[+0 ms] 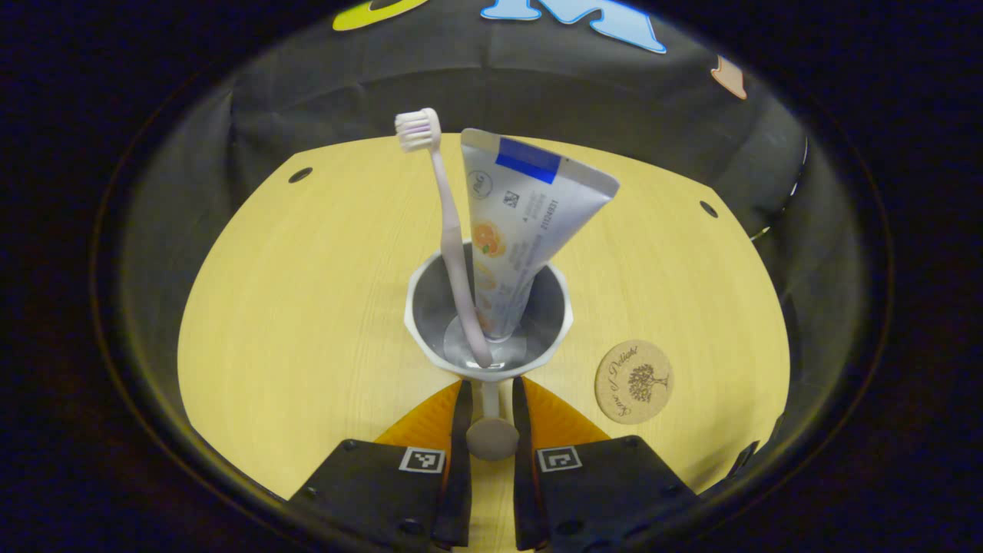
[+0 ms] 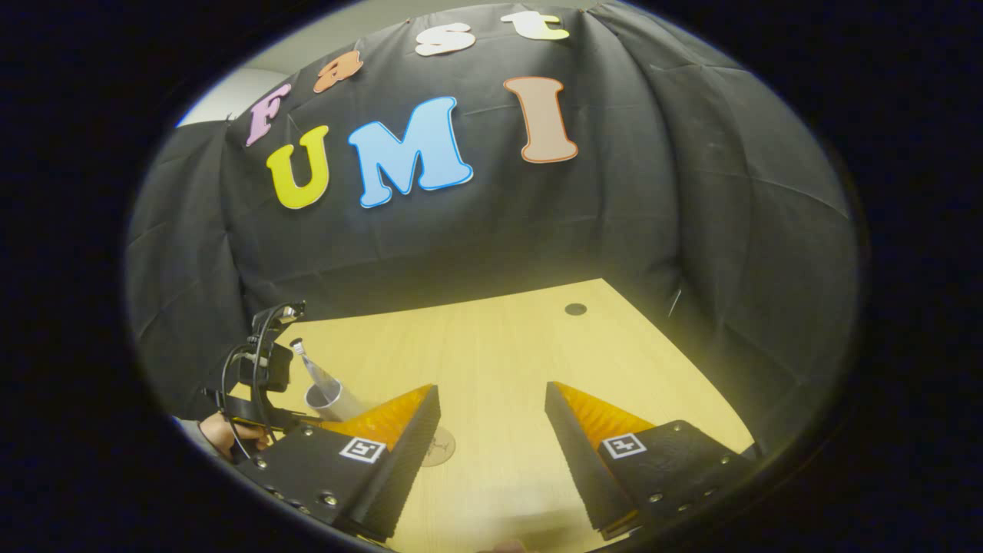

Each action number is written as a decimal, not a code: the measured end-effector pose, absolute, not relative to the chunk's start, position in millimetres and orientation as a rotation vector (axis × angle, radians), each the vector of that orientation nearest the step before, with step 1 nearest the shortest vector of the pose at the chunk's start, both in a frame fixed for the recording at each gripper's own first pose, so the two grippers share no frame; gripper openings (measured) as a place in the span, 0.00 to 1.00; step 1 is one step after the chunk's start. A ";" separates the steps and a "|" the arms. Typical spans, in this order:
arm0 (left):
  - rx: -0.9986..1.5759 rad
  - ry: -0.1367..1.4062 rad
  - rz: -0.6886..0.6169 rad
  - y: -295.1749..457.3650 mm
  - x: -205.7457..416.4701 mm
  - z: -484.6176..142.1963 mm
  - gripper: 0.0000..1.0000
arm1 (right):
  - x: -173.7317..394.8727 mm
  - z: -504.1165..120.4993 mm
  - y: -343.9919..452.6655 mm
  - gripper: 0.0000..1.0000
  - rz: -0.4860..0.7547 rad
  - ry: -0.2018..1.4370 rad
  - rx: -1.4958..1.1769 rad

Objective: Put the toothbrush and toothpaste on the desktop into the cup, then pick up the cup and place it on the coaster on the desktop.

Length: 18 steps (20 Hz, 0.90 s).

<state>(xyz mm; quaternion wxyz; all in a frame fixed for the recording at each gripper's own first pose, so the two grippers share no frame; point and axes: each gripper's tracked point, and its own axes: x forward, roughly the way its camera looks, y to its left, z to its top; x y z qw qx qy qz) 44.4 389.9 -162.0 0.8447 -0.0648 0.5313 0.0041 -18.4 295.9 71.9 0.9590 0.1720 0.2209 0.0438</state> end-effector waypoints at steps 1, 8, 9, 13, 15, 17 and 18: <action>-0.150 1.116 -0.001 385.0 43.4 -160.6 0.30 | -19.1 73.0 294.8 0.87 0.087 0.446 0.349; -0.118 1.082 -0.096 345.5 43.1 -143.5 0.29 | -21.3 76.1 294.5 0.87 0.084 0.437 0.342; -0.117 1.080 -0.114 336.3 41.5 -139.9 0.29 | -21.2 76.6 294.4 0.87 0.084 0.435 0.343; -0.125 1.086 -0.177 304.9 35.1 -133.6 0.29 | -24.5 76.0 290.5 0.87 0.073 0.435 0.353; -0.124 1.090 -0.204 288.8 32.5 -132.8 0.29 | -27.2 76.1 286.3 0.87 0.064 0.436 0.359; -0.117 1.094 -0.227 276.2 30.0 -133.5 0.29 | -30.0 74.4 282.3 0.87 0.054 0.436 0.361; -0.114 1.097 -0.238 270.4 29.0 -133.8 0.29 | -31.7 74.0 279.7 0.87 0.049 0.438 0.361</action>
